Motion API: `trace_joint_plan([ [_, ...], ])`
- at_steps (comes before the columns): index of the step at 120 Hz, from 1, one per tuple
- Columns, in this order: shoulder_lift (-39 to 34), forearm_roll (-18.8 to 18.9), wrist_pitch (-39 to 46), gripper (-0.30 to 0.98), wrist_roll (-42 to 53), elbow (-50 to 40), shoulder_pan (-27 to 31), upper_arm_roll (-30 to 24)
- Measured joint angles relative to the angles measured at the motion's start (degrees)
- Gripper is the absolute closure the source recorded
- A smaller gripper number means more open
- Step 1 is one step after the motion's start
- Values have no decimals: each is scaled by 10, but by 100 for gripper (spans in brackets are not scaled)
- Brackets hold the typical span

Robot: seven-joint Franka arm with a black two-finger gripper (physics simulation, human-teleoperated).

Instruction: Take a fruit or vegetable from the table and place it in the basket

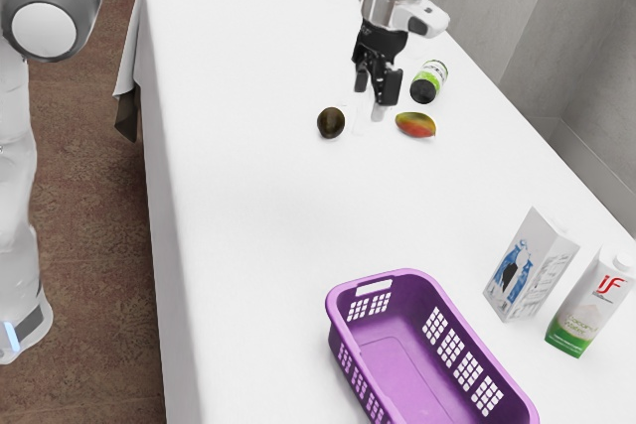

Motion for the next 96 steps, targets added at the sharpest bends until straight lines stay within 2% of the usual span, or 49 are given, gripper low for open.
trace_joint_plan([
  [5,18,-13,5,0,3,59,-39,41],
  [12,29,-26,10,0,6,92,-54,65],
  [34,38,-43,20,0,16,118,-12,87],
  [45,59,-42,24,0,19,132,-28,151],
  [62,83,-40,30,0,23,146,-3,236],
  [80,123,-42,54,0,26,148,17,251],
  [96,159,-63,69,0,28,164,25,253],
])
